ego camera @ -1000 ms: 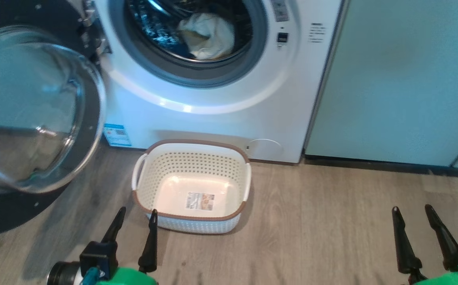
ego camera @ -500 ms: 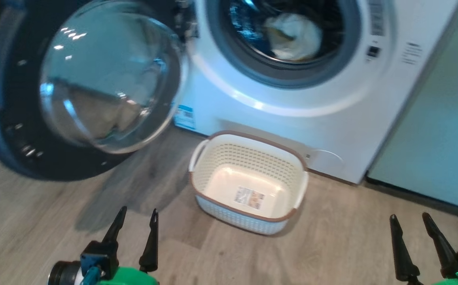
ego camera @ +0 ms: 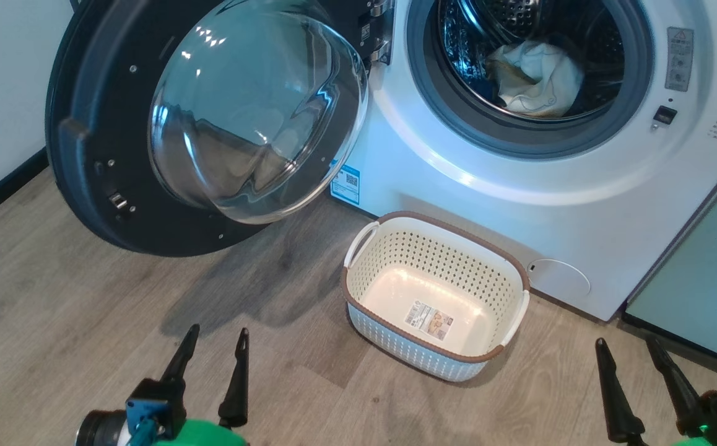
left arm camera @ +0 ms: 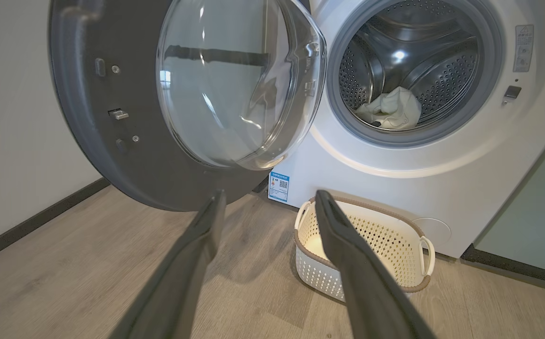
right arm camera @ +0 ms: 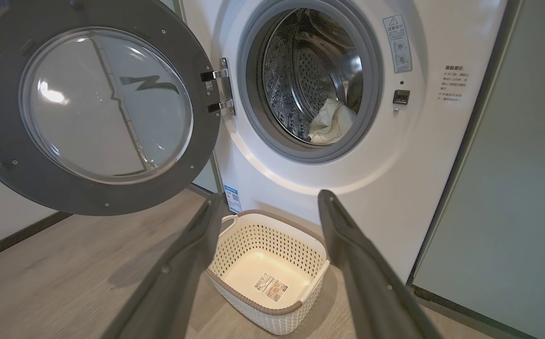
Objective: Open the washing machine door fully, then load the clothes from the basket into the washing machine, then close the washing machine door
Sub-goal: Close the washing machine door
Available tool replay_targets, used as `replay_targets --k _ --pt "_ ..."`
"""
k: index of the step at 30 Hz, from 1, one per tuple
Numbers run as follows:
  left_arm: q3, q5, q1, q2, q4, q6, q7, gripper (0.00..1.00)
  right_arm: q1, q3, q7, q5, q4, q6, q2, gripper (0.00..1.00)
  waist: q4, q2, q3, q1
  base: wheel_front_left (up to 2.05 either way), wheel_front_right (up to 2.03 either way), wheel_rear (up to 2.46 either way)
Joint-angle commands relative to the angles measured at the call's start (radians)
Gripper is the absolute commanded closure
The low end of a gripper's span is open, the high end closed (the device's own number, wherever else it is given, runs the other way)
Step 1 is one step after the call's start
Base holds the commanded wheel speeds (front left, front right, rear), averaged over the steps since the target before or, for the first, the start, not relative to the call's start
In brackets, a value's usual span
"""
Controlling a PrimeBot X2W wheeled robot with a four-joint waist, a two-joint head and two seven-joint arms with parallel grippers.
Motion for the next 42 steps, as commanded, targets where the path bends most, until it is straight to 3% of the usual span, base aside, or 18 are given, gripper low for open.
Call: replay_targets --k 1,6,7,8,9,14,19,22,28,30,36,42 --pt "0.046 0.010 -0.035 0.000 -0.036 0.005 -0.006 0.00 -0.029 0.018 0.002 0.000 -0.028 -0.003 -0.013 0.00 -0.003 0.0000 0.000 0.0000 0.00 0.00 0.00" --pt "0.050 0.010 -0.034 -0.002 -0.038 0.004 -0.006 0.01 -0.027 0.015 0.004 -0.001 -0.029 -0.003 -0.013 0.00 -0.004 0.0000 0.002 0.0000 0.00 0.00 0.00" --pt "0.052 0.010 -0.034 -0.002 -0.039 0.003 -0.006 0.29 -0.027 0.015 0.004 -0.001 -0.030 -0.003 -0.013 0.00 -0.004 0.0000 0.002 0.0000 0.00 0.00 0.00" --pt "0.053 0.011 -0.034 -0.002 -0.039 0.002 -0.006 0.73 -0.028 0.015 0.004 -0.001 -0.030 -0.003 -0.013 0.00 -0.004 0.0000 0.002 0.0000 0.00 0.00 0.00" --pt "0.054 0.011 -0.033 -0.002 -0.039 0.000 -0.006 1.00 -0.028 0.015 0.004 -0.001 -0.031 -0.003 -0.013 0.00 -0.003 0.0000 0.002 0.0000 0.00 0.00 0.00" --pt "0.060 0.007 -0.028 -0.005 -0.043 -0.013 -0.006 1.00 -0.028 0.014 0.005 -0.002 -0.032 -0.003 -0.013 0.00 -0.001 0.0000 -0.001 0.0000 0.00 0.00 0.00" --pt "0.076 -0.051 -0.015 -0.028 -0.061 -0.065 -0.006 1.00 -0.030 0.012 0.005 -0.002 -0.033 -0.003 -0.013 0.00 -0.003 0.0000 0.000 0.0000 0.00 0.00 0.00" --pt "0.111 -0.159 -0.005 -0.073 -0.085 -0.134 -0.006 1.00 -0.029 0.010 0.005 -0.003 -0.034 -0.003 -0.013 0.00 -0.002 0.0000 0.000 0.0000 0.00 0.00 0.00" --pt "0.278 -0.511 0.029 -0.189 -0.120 -0.364 -0.006 1.00 -0.026 0.007 0.009 -0.006 -0.039 -0.003 -0.013 0.00 0.005 0.0000 0.003 0.0000 0.00 0.00 0.00" --pt "0.332 -0.633 0.037 -0.208 -0.130 -0.407 -0.006 1.00 -0.025 0.006 0.010 -0.006 -0.041 -0.003 -0.013 0.00 0.008 0.0000 0.003 0.0000 0.00 0.00 0.00" --pt "0.468 -0.968 0.034 -0.223 -0.284 -0.433 -0.006 1.00 -0.011 -0.011 0.016 -0.008 -0.054 -0.003 -0.013 0.00 0.031 0.0000 0.004 0.0000 0.00 0.00 0.00" --pt "0.656 -1.164 -0.008 -0.161 -0.458 -0.434 -0.006 1.00 -0.002 -0.020 0.028 -0.011 -0.071 -0.003 -0.012 0.00 0.064 0.0000 0.008 0.0000 0.00 0.00 0.00"
